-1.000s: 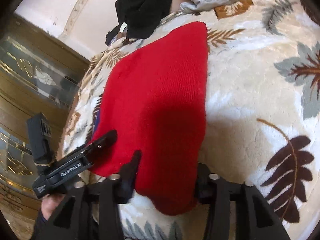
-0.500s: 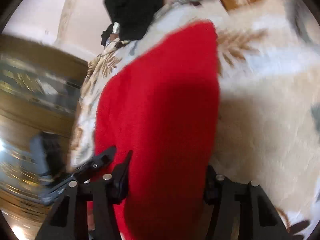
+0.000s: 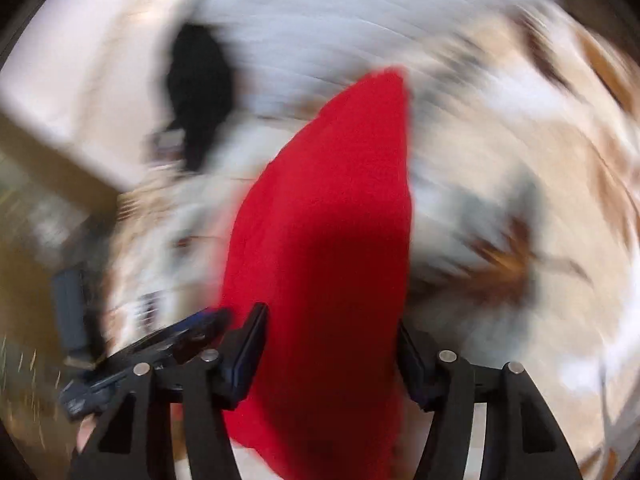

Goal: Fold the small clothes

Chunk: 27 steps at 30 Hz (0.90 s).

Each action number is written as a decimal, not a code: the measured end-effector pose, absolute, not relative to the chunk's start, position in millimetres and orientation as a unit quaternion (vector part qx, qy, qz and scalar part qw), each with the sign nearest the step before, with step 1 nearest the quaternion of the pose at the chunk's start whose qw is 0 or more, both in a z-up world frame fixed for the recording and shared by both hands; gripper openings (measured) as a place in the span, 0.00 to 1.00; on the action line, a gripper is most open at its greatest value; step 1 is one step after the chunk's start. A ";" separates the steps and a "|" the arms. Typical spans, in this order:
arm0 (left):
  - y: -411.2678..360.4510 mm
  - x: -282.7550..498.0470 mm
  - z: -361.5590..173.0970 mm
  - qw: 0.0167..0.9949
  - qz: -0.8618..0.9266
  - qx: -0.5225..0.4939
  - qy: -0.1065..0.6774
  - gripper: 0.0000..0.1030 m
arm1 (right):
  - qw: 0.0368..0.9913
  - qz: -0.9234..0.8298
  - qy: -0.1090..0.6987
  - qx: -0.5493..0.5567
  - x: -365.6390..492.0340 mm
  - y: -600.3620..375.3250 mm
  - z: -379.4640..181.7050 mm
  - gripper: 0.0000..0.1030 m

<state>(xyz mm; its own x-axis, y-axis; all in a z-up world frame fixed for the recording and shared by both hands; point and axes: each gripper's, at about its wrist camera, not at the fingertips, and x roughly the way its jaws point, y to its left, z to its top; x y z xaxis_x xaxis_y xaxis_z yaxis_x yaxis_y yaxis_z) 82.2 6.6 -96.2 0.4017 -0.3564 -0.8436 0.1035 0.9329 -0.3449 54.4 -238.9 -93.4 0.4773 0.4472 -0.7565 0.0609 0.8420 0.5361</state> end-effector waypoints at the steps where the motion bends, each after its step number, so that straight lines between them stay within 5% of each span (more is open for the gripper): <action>1: 7.4 77.4 -90.3 0.833 -0.127 -0.109 0.527 0.79 | 0.824 0.130 0.484 0.263 45.5 -241.4 -89.5 0.63; 6: 16.8 40.8 -41.7 0.874 -0.096 -0.060 0.473 0.78 | 0.881 0.145 0.400 0.205 6.1 -217.8 -30.5 0.64; 8: 23.2 24.7 -27.9 0.884 -0.085 -0.048 0.458 0.78 | 0.888 0.165 0.382 0.195 -0.7 -206.4 -14.2 0.74; 13: 34.8 -5.8 -10.8 0.899 -0.046 -0.021 0.435 0.79 | 0.843 0.170 0.468 0.202 31.5 -189.5 -69.3 0.82; 19: 46.3 -40.6 11.5 0.916 -0.023 -0.017 0.400 0.84 | 0.896 0.148 0.397 0.129 -18.0 -173.5 -4.4 0.82; 23: 41.2 -56.6 18.4 0.924 -0.017 0.000 0.382 0.87 | 0.924 0.113 0.355 0.083 -67.8 -179.4 18.1 0.94; 27: 37.4 -61.0 21.9 0.927 -0.011 -0.008 0.376 0.87 | 0.931 0.077 0.352 0.066 -92.2 -186.3 19.1 0.96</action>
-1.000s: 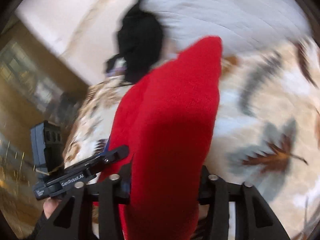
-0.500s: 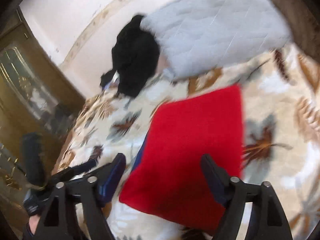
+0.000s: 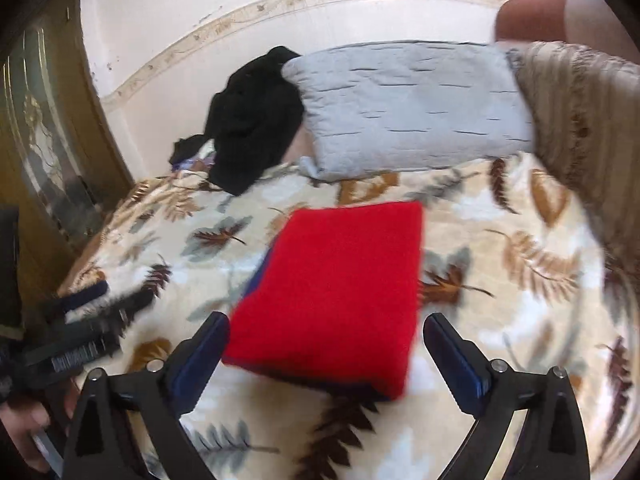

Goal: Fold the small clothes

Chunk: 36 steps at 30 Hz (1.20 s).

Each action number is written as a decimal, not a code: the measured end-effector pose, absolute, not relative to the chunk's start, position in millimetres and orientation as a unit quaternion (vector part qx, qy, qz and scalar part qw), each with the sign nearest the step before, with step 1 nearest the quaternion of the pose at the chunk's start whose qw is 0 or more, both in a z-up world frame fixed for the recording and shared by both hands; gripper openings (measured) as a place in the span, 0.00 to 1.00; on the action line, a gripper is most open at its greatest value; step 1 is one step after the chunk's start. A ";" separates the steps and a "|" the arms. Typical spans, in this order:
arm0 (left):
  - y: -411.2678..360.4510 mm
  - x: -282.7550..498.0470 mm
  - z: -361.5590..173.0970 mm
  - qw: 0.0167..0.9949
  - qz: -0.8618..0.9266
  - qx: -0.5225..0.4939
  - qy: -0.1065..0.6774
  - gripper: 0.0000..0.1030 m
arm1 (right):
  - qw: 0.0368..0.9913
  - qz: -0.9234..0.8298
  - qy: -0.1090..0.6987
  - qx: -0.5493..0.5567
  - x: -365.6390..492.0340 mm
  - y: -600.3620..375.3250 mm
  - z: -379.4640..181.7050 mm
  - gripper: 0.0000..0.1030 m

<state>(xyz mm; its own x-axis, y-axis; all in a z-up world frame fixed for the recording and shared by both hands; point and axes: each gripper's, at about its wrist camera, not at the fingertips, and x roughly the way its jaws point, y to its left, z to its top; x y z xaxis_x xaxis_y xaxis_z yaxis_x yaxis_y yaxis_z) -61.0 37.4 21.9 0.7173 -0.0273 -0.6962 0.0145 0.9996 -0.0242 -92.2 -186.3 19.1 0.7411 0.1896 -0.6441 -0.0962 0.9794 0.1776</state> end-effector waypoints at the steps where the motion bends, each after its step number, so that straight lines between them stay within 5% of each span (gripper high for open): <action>1: 36.8 -62.3 23.7 0.926 -0.012 -0.012 0.376 0.87 | 0.930 0.069 0.355 0.063 -96.8 -188.2 17.1 0.96; 7: 23.8 -78.4 35.5 0.933 -0.031 -0.011 0.358 0.98 | 0.935 0.040 0.346 0.061 -114.1 -197.8 23.0 0.97; 36: 2.3 -69.0 27.3 0.923 -0.005 0.025 0.384 0.98 | 0.934 0.076 0.349 0.014 -126.4 -189.1 28.5 1.00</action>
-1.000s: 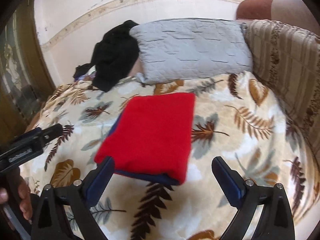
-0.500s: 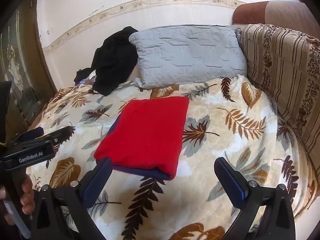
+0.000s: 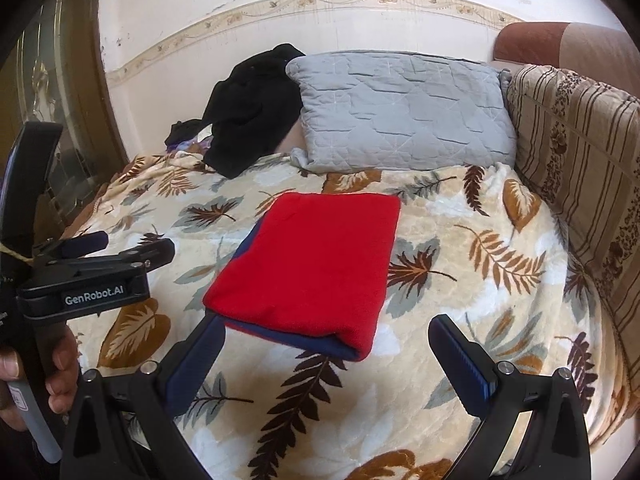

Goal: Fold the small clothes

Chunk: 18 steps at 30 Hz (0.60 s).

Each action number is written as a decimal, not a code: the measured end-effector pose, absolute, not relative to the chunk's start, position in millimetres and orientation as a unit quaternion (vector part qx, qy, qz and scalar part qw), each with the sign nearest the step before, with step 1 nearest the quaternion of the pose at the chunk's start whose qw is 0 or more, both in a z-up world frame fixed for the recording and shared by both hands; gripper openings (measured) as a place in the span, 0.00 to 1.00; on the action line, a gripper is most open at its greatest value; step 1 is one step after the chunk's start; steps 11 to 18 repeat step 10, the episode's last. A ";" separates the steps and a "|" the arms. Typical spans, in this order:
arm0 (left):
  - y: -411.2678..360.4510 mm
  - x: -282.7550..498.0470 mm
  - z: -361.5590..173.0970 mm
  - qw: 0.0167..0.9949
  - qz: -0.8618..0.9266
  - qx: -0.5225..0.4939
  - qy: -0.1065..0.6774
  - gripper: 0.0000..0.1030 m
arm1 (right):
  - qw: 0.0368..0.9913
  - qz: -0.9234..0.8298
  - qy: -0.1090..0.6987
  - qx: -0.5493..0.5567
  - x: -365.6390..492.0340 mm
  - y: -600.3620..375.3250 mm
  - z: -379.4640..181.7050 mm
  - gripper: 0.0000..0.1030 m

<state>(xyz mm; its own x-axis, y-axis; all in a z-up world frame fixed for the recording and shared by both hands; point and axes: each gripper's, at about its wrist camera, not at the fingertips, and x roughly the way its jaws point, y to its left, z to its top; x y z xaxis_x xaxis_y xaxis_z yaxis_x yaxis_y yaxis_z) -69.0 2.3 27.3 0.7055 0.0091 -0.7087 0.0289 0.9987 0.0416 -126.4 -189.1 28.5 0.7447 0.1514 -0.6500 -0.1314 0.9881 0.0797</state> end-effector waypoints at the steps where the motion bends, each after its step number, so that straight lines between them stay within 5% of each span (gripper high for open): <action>1: 1.5 -68.6 27.2 0.923 -0.007 0.026 0.384 0.98 | 0.933 0.076 0.350 0.014 -125.5 -189.7 28.3 1.00; 18: -2.7 -59.6 27.3 0.923 -0.021 0.029 0.383 0.98 | 0.932 0.082 0.354 0.003 -112.8 -183.7 28.4 1.00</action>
